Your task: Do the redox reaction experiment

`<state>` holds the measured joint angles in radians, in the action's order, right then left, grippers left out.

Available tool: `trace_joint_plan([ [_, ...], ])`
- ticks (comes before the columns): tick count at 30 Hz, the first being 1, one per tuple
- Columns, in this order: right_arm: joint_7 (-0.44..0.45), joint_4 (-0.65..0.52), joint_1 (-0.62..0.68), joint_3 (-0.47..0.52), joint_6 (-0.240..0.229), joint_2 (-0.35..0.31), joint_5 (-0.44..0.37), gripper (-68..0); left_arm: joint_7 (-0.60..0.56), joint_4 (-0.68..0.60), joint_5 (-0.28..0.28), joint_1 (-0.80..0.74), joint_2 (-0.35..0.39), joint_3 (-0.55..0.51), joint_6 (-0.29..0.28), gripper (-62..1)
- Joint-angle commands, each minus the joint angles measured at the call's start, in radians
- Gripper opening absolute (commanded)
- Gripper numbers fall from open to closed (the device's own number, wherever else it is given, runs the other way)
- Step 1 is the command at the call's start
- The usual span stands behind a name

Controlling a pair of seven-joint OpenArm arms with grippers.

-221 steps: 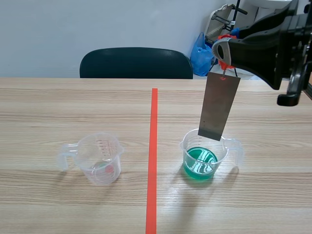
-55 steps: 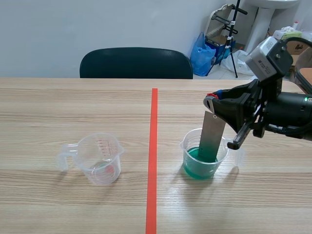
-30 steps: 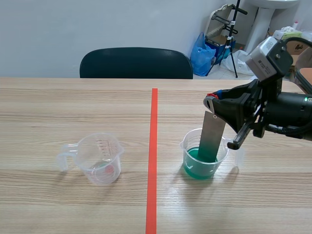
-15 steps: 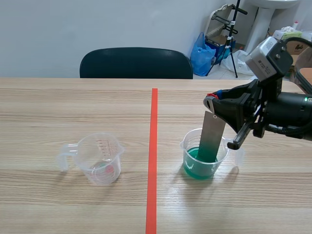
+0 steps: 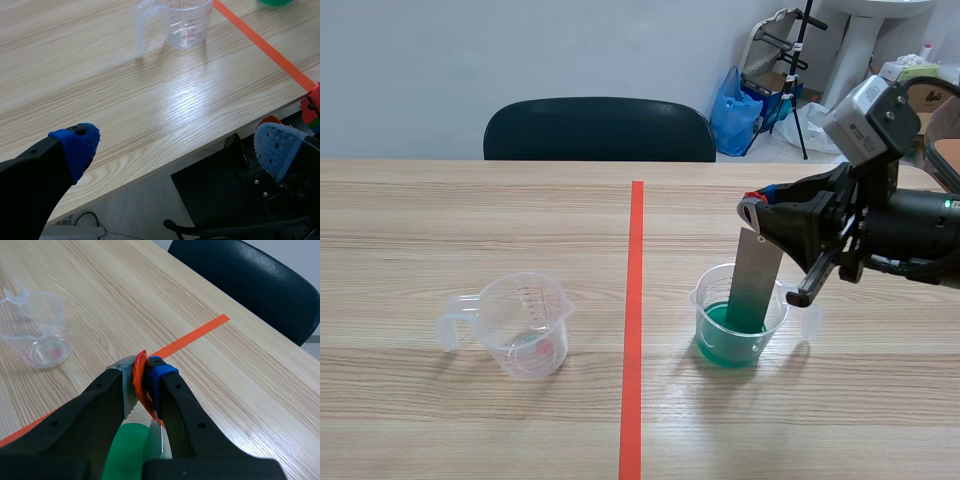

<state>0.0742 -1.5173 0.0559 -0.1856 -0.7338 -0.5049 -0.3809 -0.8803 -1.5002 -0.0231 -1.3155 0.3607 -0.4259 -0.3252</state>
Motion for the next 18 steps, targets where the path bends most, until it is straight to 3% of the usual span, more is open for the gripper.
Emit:
trace_joint_plan([
  [1,-0.005,-0.009,-0.003,0.001,-0.012,-0.013,0.008,-66.9,-0.014,-0.012,-0.003,-0.001,0.000,-0.001,-0.002,1.4],
  [18,-0.008,-0.009,-0.003,0.001,-0.012,-0.013,0.008,-66.9,-0.014,-0.012,-0.003,-0.001,0.000,-0.001,-0.002,1.4],
])
